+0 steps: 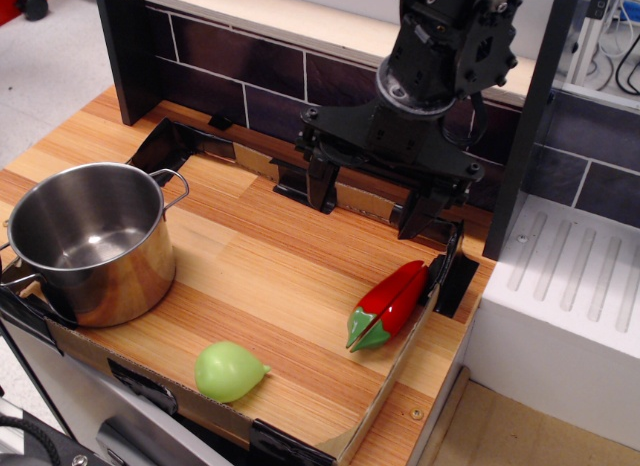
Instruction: Topple metal pot
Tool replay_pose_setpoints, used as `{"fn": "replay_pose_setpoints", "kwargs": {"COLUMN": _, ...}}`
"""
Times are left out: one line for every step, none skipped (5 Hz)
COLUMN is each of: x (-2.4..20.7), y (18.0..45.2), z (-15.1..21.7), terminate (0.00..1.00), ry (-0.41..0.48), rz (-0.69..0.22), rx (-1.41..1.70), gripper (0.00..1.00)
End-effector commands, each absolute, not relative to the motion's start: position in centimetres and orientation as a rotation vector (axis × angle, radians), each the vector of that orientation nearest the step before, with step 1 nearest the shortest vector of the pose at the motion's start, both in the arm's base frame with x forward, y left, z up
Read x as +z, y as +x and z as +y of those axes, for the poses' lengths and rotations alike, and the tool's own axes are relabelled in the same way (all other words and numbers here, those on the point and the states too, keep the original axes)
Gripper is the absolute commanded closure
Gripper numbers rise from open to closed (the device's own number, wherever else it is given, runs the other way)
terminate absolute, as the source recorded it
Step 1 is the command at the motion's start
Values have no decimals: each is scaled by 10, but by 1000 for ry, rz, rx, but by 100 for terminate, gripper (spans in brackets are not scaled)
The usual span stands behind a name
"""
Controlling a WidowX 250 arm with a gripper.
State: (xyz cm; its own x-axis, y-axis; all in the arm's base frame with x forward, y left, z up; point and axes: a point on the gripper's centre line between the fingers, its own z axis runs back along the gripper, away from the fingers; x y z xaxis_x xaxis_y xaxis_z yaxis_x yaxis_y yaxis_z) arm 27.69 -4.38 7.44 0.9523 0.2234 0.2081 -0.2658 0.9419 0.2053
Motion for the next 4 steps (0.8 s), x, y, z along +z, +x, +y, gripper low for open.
{"fn": "replay_pose_setpoints", "kwargs": {"x": 74, "y": 277, "z": -44, "terminate": 0, "ry": 234, "rz": -184, "rx": 251, "gripper": 0}}
{"fn": "replay_pose_setpoints", "kwargs": {"x": 94, "y": 266, "z": -21, "terminate": 0, "ry": 201, "rz": -213, "rx": 144, "gripper": 0}}
{"fn": "replay_pose_setpoints", "kwargs": {"x": 123, "y": 256, "z": 4, "terminate": 0, "ry": 145, "rz": -193, "rx": 86, "gripper": 0}}
{"fn": "replay_pose_setpoints", "kwargs": {"x": 142, "y": 242, "z": 39, "terminate": 0, "ry": 127, "rz": -182, "rx": -28, "gripper": 0}}
